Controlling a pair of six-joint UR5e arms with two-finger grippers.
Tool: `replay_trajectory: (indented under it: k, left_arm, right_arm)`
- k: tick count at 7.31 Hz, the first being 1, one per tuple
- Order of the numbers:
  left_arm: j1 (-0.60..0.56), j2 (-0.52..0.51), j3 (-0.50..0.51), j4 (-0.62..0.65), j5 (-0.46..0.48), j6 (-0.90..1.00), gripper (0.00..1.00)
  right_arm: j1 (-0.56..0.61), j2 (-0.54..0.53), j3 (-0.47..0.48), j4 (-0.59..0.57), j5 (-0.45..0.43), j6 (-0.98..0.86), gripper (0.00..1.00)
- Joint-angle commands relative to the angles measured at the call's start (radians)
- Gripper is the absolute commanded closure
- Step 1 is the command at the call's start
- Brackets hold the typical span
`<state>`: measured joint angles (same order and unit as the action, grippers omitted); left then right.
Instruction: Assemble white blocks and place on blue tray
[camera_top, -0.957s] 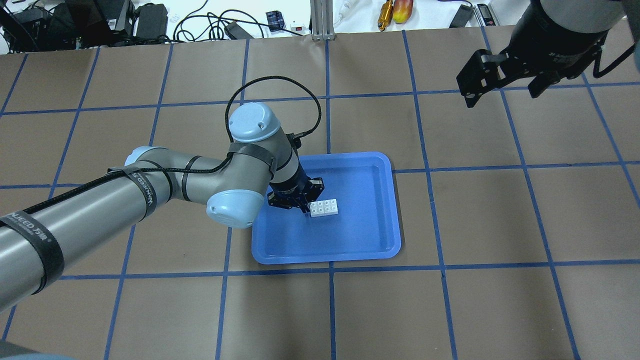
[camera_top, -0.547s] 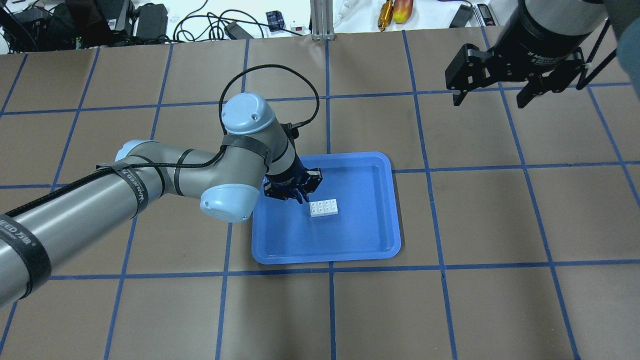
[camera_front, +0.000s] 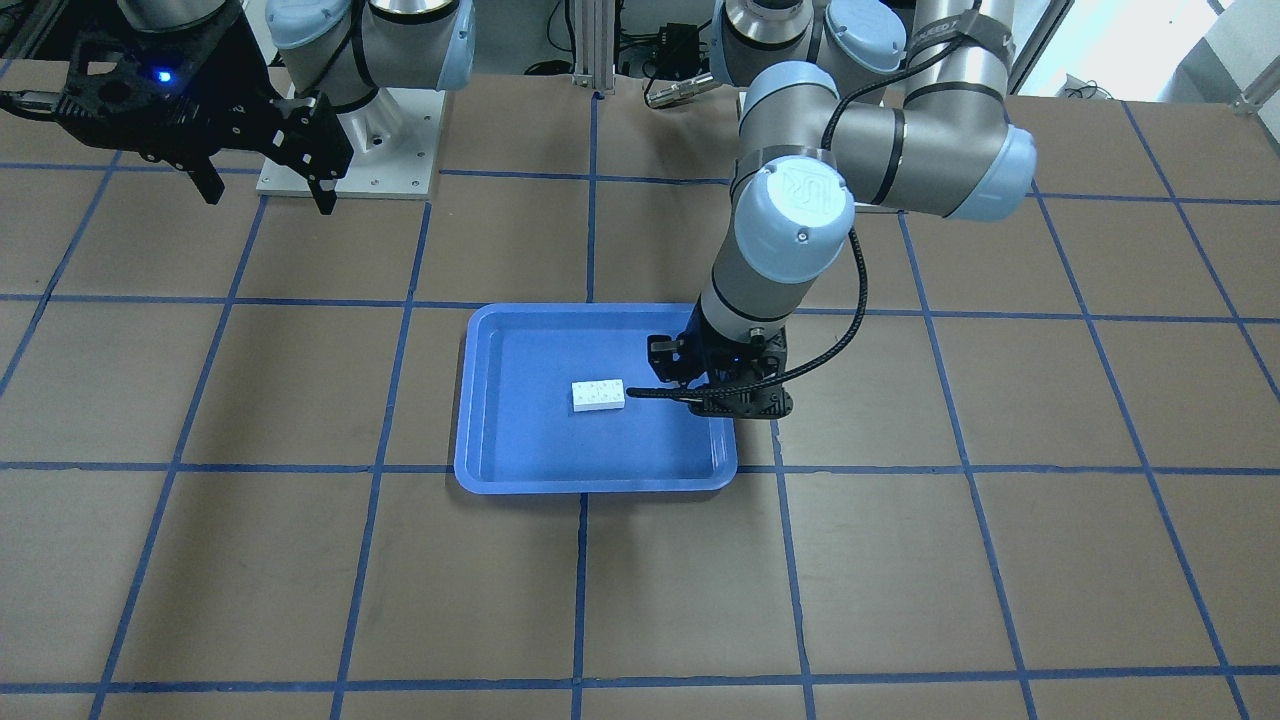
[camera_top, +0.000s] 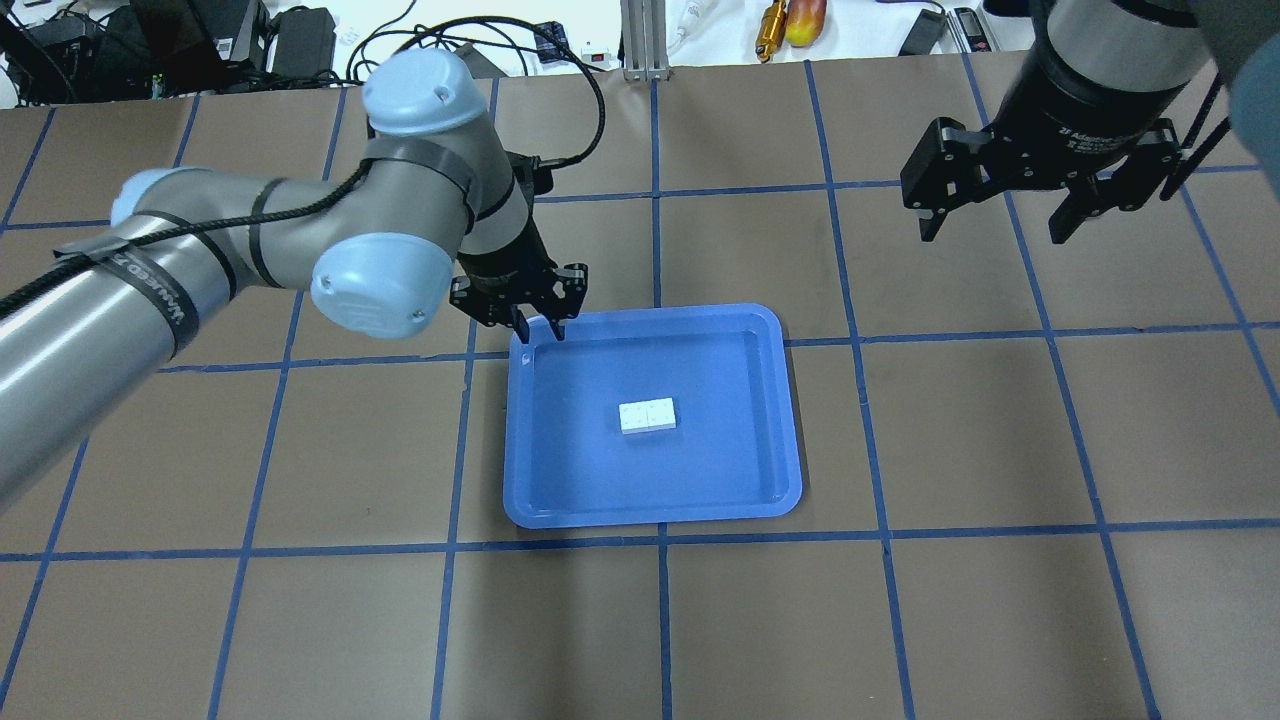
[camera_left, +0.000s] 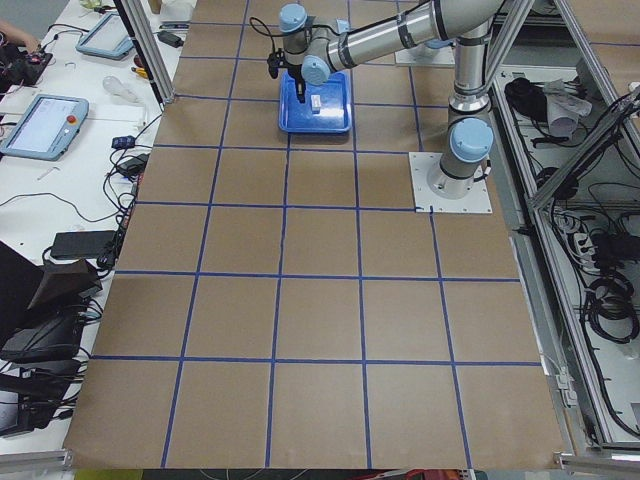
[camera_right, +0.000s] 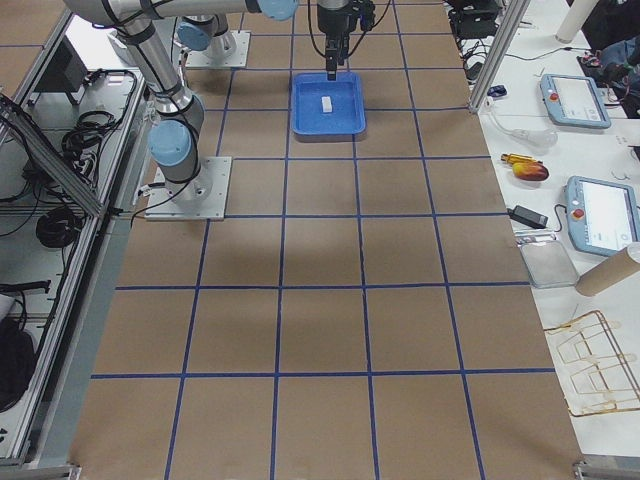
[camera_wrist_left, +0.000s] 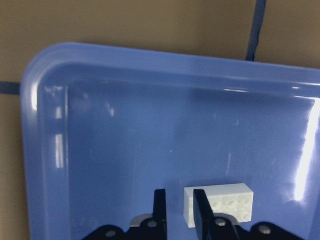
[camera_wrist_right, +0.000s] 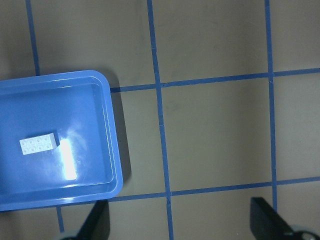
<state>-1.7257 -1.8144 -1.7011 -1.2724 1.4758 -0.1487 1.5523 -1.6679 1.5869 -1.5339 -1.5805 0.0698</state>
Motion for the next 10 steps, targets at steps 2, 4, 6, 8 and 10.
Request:
replay_trajectory:
  k: [2,4,6,8,10]
  left_arm:
    - [0.137,0.14,0.092,-0.137,0.04,0.223,0.0]
    - [0.211,0.249,0.1,-0.169,0.055,0.276,0.0]
    - [0.222,0.273,0.11,-0.183,0.168,0.278,0.0]
    - [0.222,0.258,0.133,-0.19,0.083,0.252,0.0]
    - [0.227,0.247,0.173,-0.209,0.069,0.251,0.0]
  right_arm:
    - [0.0,0.011,0.001,-0.09,0.091,0.004,0.0]
    - [0.0,0.01,0.002,-0.146,0.077,0.001,0.0]
    - [0.0,0.008,0.004,-0.143,0.079,0.008,0.0]
    - [0.0,0.008,0.005,-0.144,0.08,0.008,0.0]
    - [0.0,0.007,0.01,-0.144,0.08,0.01,0.0]
